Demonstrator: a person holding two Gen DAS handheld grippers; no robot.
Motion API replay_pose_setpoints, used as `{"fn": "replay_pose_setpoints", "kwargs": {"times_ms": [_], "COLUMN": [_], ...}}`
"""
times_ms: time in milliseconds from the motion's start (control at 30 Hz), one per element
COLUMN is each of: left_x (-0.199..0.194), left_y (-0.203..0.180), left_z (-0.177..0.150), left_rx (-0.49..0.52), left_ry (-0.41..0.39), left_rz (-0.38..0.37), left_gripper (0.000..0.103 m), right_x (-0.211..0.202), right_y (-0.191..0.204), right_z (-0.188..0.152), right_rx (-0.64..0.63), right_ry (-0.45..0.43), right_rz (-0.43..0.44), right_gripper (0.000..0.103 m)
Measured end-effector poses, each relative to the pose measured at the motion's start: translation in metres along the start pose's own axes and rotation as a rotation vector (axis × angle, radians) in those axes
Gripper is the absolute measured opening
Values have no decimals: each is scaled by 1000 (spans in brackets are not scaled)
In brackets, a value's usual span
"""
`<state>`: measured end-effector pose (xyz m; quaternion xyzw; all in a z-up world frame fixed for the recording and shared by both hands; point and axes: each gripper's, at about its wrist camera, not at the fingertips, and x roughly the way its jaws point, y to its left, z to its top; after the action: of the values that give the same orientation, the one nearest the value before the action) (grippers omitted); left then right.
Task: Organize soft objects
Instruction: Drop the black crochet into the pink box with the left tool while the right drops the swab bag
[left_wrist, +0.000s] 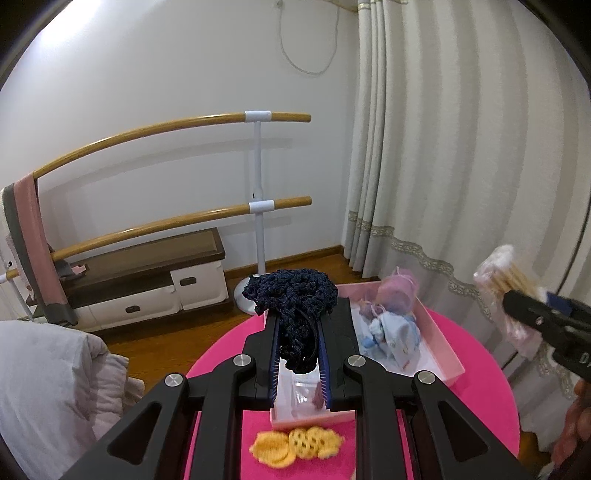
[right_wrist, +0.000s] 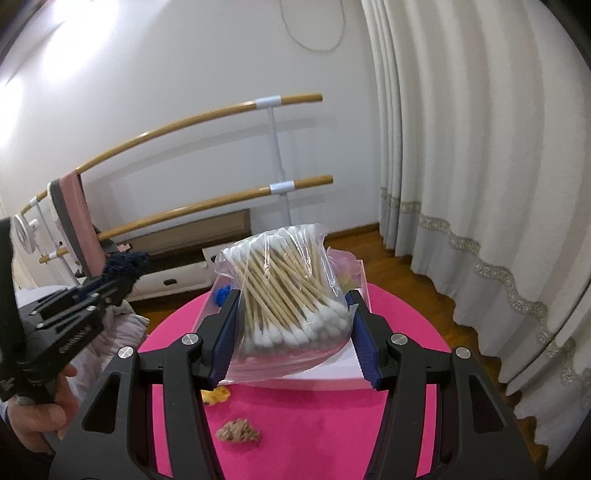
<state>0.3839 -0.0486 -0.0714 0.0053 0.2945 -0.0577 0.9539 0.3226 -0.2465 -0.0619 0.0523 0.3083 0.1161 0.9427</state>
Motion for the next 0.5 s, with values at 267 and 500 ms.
{"fn": "replay_pose_setpoints", "kwargs": {"times_ms": [267, 500], "left_x": [75, 155], "left_y": [2, 6], "left_z": [35, 58], "left_rx": [-6, -42], "left_ry": [53, 136], "left_rz": [-8, -26], "left_gripper": [14, 15], "right_x": [53, 98], "right_y": [-15, -13], "right_z": [14, 21], "right_rx": [25, 33], "right_ry": [68, 133], "right_rz": [8, 21], "right_gripper": [52, 53]}}
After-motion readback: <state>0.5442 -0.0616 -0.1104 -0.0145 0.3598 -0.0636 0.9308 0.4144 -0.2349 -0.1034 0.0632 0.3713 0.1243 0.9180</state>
